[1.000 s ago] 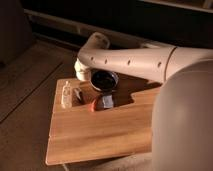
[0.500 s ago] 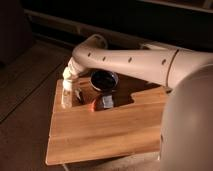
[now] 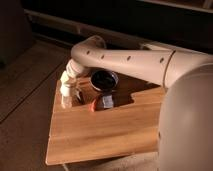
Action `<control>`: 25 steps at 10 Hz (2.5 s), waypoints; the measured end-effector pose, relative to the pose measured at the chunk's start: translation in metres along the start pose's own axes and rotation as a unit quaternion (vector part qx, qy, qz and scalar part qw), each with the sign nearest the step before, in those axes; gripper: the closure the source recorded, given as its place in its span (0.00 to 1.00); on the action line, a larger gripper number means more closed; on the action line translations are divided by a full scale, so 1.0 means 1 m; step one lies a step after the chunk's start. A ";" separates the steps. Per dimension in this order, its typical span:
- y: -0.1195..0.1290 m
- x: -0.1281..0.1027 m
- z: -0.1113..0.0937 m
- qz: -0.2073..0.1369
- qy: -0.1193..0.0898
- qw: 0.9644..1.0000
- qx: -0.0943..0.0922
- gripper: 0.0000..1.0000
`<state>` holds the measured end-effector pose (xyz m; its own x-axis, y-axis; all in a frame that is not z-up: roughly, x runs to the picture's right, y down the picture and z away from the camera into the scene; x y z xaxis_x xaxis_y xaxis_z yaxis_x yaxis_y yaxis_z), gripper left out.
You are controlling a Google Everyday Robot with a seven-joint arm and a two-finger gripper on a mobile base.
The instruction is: Place the ceramic cup over the eraser
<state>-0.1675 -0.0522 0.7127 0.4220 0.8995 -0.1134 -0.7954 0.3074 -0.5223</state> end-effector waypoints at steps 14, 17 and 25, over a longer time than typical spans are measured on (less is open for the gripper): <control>-0.053 0.001 0.031 0.000 0.019 0.998 0.057 1.00; -0.056 0.008 0.043 -0.002 0.029 0.998 0.049 1.00; -0.055 0.001 0.073 -0.042 0.062 0.996 0.045 1.00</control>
<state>-0.1548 -0.0455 0.8030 0.5339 0.8265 -0.1784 -0.7886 0.4107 -0.4576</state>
